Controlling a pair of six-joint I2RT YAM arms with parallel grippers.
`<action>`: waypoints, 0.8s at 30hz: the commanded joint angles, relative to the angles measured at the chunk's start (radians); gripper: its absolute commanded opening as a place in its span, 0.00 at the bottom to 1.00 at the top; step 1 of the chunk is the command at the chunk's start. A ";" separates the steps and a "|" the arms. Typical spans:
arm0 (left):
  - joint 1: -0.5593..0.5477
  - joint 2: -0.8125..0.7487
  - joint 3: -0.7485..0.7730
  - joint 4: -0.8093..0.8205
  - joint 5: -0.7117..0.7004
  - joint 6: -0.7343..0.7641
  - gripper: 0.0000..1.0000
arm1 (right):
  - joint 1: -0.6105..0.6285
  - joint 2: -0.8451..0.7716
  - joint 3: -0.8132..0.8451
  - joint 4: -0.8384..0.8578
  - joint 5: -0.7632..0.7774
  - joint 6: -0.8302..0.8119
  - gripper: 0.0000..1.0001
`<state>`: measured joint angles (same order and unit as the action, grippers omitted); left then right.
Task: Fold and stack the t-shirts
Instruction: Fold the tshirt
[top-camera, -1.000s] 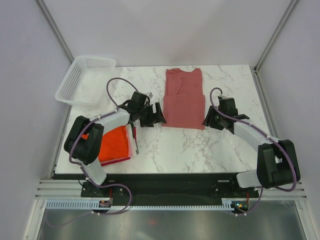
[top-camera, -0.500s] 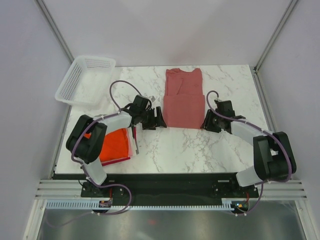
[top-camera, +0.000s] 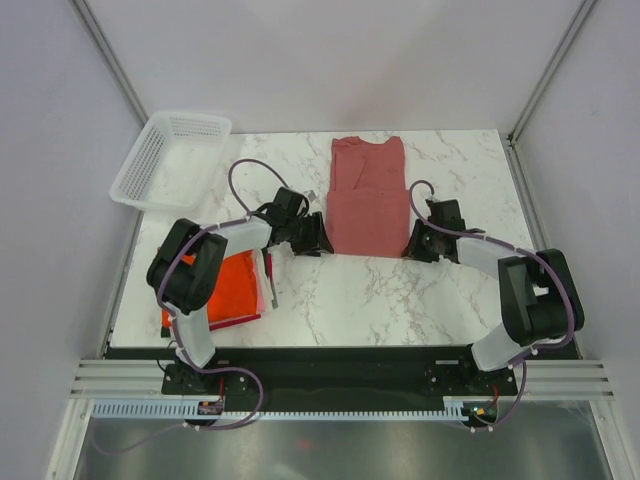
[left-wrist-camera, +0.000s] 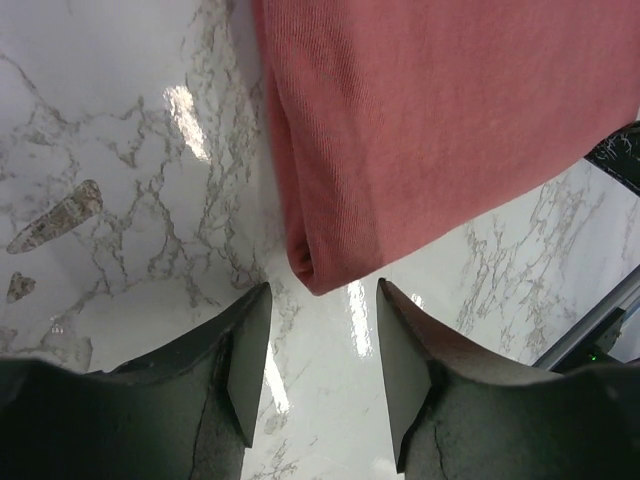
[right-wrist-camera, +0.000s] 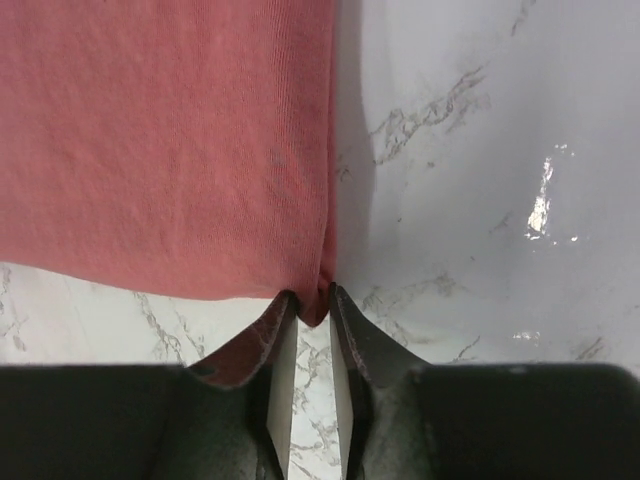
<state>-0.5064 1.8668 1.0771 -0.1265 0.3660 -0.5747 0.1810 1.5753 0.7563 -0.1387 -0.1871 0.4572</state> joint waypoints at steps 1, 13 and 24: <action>-0.006 0.028 0.038 0.016 0.004 0.009 0.53 | -0.002 0.032 0.026 0.024 -0.002 0.001 0.24; -0.012 0.083 0.086 0.014 -0.033 -0.017 0.12 | 0.000 0.025 0.021 0.030 -0.017 -0.002 0.07; -0.032 -0.202 -0.112 0.011 -0.052 -0.022 0.02 | -0.002 -0.267 -0.029 -0.188 -0.025 -0.018 0.00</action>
<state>-0.5262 1.7992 1.0176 -0.1188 0.3370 -0.5938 0.1833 1.4208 0.7425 -0.2302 -0.2157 0.4564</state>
